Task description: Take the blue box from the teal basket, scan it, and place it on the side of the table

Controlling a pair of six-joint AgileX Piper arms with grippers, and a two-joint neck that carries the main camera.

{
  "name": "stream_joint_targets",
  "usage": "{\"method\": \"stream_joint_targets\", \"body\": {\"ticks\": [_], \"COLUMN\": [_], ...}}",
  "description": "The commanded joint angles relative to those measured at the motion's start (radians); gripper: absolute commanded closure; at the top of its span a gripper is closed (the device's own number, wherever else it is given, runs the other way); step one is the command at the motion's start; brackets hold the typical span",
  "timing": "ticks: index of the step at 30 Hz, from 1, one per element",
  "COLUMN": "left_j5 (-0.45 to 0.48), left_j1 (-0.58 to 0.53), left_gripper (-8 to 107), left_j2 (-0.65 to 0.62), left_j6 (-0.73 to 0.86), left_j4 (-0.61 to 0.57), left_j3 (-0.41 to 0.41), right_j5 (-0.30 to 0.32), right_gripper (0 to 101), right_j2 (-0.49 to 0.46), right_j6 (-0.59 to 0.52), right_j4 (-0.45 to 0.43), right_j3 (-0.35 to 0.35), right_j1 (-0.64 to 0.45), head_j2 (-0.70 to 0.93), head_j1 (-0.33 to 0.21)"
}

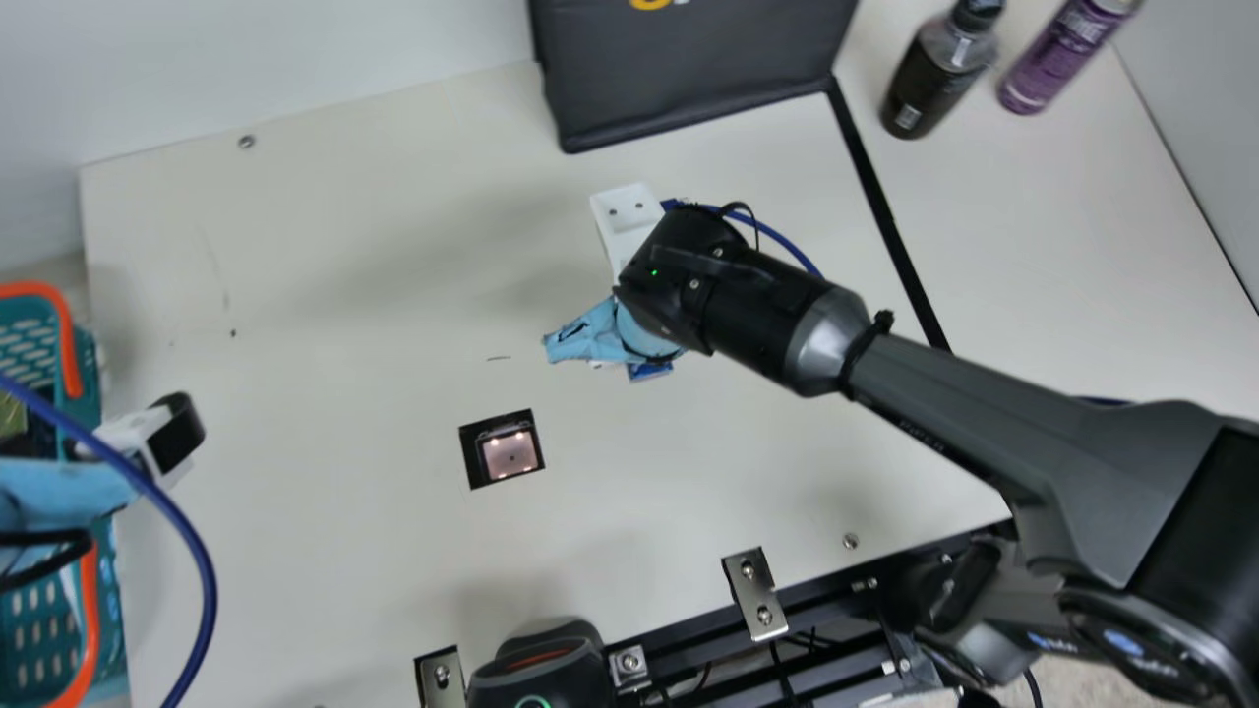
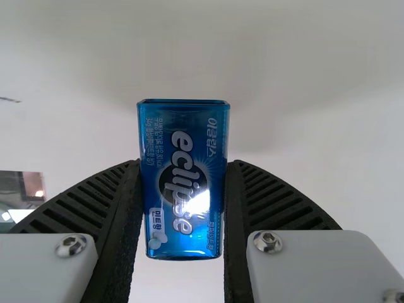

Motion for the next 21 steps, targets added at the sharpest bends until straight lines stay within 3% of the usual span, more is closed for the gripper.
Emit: {"method": "stream_joint_targets", "body": {"ticks": [1, 11, 21], "left_j5": [0.0, 0.0, 0.0], "left_j1": [0.0, 0.0, 0.0], "left_gripper": [9, 9, 9], "left_j2": [0.0, 0.0, 0.0], "left_j6": [0.0, 0.0, 0.0], "left_j4": [0.0, 0.0, 0.0], "left_j3": [0.0, 0.0, 0.0], "right_j5": [-0.008, -0.015, -0.001], "right_gripper": [101, 101, 101], "right_j2": [-0.048, -0.225, -0.318], "right_j6": [-0.022, -0.176, -0.402], "right_j4": [0.004, 0.04, 0.099], "right_j3": [0.055, 0.202, 0.256], "right_j1": [-0.067, -0.349, -0.662], "head_j2": [-0.01, -0.01, -0.01], "head_j1": [-0.029, -0.029, -0.029]}}
